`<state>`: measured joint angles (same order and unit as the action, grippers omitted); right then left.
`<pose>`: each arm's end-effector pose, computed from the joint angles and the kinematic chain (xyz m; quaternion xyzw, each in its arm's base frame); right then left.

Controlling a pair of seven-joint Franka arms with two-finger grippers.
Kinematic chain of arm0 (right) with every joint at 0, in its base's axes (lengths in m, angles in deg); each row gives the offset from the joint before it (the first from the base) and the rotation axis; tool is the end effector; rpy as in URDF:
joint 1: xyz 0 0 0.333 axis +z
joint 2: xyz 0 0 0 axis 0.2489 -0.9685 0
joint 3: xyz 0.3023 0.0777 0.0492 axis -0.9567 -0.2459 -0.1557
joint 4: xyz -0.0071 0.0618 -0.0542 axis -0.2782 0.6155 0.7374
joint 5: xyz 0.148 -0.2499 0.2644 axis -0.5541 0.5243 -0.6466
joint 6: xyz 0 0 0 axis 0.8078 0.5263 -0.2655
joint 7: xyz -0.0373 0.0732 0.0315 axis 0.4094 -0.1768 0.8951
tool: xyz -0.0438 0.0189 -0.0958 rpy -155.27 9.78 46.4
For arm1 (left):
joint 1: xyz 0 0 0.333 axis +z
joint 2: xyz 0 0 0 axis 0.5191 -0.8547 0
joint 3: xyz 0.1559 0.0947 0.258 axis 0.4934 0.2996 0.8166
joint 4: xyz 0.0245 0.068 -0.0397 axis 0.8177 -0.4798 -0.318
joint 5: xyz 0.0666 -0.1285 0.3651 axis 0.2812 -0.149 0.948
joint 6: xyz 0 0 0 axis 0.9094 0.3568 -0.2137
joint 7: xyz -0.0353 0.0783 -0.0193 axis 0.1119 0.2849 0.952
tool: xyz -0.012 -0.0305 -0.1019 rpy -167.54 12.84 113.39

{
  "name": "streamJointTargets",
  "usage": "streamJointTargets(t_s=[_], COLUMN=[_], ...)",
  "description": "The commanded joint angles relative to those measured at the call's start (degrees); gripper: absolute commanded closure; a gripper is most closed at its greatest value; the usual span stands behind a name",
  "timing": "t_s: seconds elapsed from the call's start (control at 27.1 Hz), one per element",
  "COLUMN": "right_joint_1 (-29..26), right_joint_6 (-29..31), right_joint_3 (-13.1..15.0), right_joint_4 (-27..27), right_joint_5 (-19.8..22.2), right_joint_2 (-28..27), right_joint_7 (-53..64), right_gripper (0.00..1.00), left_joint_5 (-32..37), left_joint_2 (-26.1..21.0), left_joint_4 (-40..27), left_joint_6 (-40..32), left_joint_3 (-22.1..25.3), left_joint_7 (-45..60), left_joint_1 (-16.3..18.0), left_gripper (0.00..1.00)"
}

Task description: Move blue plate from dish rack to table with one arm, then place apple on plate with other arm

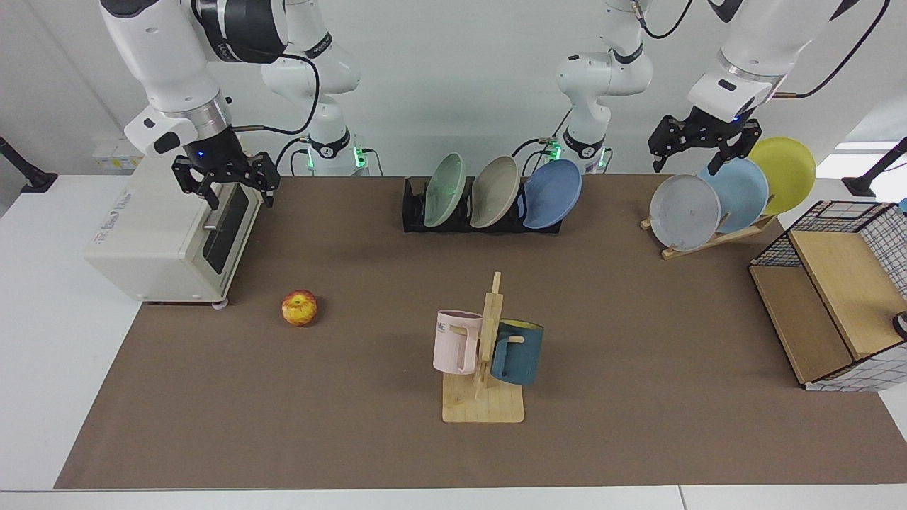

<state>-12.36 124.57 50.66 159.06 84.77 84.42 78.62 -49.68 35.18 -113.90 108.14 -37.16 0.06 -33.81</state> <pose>0.5470 -0.0042 0.5937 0.9995 0.0217 0.0235 0.0021 0.5358 -0.0578 0.6580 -0.9978 0.0610 0.0261 0.0055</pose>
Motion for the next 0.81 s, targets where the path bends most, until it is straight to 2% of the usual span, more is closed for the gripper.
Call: streamJointTargets(t_s=[0.0,0.63,0.77], right_joint_1=[-0.74,-0.21,-0.12], right_joint_6=[-0.06,-0.42,-0.77], right_joint_3=[-0.44,-0.44,-0.53], right_joint_4=[0.22,-1.10,-3.81], right_joint_5=[-0.84,0.12,0.12], right_joint_2=[0.32,-1.09,-3.19], right_joint_7=[-0.93,-0.50,-0.50], right_gripper=[0.00,0.00,0.00], left_joint_5=[-0.76,-0.85,-0.85], left_joint_2=[1.74,1.92,2.71], left_joint_4=[-2.33,-1.62,-2.15], left_joint_6=[1.06,0.01,-0.17], left_joint_3=[0.39,0.65,0.56], left_joint_7=[-0.79,0.09,0.09], left_joint_1=[-0.09,-0.10,-0.10], left_gripper=[0.00,0.00,0.00])
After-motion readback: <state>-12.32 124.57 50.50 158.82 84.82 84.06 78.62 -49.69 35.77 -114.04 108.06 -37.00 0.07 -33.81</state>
